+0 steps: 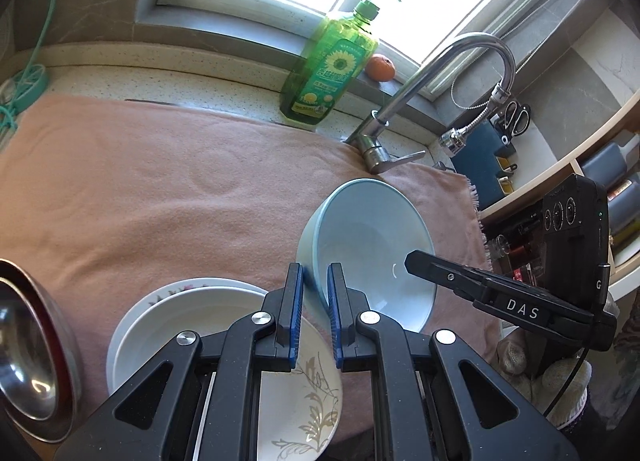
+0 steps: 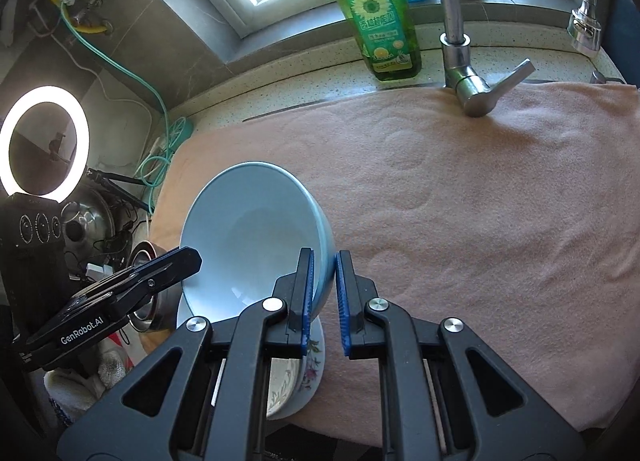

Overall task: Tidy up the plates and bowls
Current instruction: 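Lift the pale blue bowl with both grippers and lower it into the steel bowls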

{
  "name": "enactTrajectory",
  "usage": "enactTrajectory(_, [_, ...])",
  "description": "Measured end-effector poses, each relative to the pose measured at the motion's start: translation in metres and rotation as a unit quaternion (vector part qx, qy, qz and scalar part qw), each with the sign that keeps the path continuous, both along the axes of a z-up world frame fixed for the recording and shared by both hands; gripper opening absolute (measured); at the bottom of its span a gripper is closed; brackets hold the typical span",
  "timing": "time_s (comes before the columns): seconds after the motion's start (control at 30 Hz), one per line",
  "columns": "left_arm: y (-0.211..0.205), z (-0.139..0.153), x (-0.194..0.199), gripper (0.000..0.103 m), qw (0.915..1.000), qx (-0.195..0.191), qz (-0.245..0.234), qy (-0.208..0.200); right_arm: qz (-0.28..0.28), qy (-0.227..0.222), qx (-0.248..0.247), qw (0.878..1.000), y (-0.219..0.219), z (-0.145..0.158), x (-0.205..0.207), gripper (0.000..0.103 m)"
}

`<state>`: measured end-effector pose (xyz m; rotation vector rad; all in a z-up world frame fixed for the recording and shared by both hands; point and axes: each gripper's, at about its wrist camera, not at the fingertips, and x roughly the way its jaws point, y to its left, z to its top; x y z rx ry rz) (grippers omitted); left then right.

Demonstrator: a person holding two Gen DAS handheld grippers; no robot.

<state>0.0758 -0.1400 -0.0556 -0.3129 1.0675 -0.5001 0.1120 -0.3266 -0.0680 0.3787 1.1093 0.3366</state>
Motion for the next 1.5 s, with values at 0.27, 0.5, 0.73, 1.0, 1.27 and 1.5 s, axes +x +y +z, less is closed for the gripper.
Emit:
enactTrajectory(0.27, [0.050, 0.016, -0.017, 0.011, 0.9987, -0.013, 0.047, -0.014, 0.046, -0.018, 0.002, 0.999, 0.054, 0.020, 0.001, 0.011])
enactTrajectory(0.5, [0.100, 0.024, -0.033, 0.011, 0.9952, -0.015, 0.094, -0.021, 0.094, -0.029, 0.005, 0.995, 0.109, 0.031, 0.003, 0.011])
enactTrajectory(0.73, [0.146, 0.025, -0.050, 0.011, 0.9899, -0.017, 0.138, -0.023, 0.137, -0.034, 0.005, 0.990, 0.163, 0.034, 0.000, 0.011])
enactTrajectory(1.0, [0.190, 0.019, -0.066, 0.011, 0.9830, -0.017, 0.182, -0.016, 0.177, -0.026, -0.003, 0.984, 0.214, 0.027, -0.003, 0.011])
enactTrajectory(1.27, [0.223, 0.003, -0.076, 0.011, 0.9767, -0.014, 0.214, 0.003, 0.207, -0.009, -0.018, 0.978, 0.252, 0.007, -0.002, 0.011])
enactTrajectory(1.5, [0.237, -0.010, -0.083, 0.011, 0.9740, -0.010, 0.225, 0.020, 0.220, 0.003, -0.035, 0.975, 0.269, -0.009, -0.003, 0.011])
